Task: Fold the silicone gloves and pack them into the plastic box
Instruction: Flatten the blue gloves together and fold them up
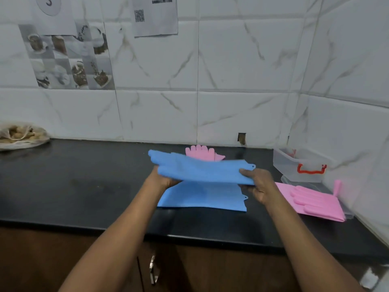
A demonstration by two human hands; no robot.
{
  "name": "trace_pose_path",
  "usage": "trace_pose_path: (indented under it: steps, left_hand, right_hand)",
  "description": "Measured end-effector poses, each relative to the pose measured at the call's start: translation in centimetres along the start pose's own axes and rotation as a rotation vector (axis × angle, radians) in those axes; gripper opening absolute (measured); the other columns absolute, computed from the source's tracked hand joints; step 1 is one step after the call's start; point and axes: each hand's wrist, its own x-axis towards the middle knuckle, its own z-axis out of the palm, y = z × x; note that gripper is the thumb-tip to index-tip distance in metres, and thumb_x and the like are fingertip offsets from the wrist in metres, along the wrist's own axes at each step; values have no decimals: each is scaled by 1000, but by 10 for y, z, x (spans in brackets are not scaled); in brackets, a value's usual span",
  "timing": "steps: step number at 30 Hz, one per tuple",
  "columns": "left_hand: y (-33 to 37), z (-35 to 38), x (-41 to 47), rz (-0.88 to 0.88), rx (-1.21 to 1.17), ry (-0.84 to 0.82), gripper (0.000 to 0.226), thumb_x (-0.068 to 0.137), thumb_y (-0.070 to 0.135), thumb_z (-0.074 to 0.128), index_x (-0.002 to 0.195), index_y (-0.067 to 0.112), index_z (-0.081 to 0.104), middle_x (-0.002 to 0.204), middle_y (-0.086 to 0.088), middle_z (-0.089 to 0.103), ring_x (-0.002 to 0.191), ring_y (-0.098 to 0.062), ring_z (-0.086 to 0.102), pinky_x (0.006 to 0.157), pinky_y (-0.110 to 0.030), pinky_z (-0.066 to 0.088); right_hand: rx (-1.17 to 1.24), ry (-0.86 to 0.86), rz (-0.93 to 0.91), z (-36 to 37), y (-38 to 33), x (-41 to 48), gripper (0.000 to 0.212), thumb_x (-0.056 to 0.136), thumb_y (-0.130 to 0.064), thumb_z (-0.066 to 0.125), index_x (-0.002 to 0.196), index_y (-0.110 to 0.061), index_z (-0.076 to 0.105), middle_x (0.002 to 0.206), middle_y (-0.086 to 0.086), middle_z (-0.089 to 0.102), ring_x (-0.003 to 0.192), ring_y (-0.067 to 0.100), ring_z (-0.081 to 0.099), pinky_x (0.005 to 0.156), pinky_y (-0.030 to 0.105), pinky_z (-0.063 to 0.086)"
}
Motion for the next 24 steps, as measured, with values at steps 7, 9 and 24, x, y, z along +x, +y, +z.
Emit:
trace_pose_path:
  steps: [7, 9, 24]
  left_hand:
    - [25, -79, 16, -44, 576, -13, 66, 90, 51, 60, 108, -13, 65, 110, -26, 69, 96, -38, 70, 75, -53, 58]
    - [30, -76, 14, 100, 868, 53, 41, 87, 28, 71, 109, -6, 68, 111, -22, 71, 91, -31, 72, 76, -48, 61]
    - [26, -82, 25, 295, 1115, 347, 30, 79, 2, 75, 102, -12, 63, 97, -25, 69, 80, -33, 69, 55, -37, 57]
  right_hand:
    - [-405, 95, -31, -8, 45, 9, 23, 78, 3, 73, 97, 10, 63, 96, 24, 71, 82, 35, 71, 74, 40, 59]
    - [-423, 91, -60, -2, 43, 14, 29, 78, -3, 75, 100, 10, 62, 97, 24, 70, 86, 36, 70, 80, 44, 59]
    - [-573, 101, -95, -9, 62, 24, 16, 83, -11, 73, 87, 4, 68, 90, 19, 72, 71, 26, 67, 65, 33, 53]
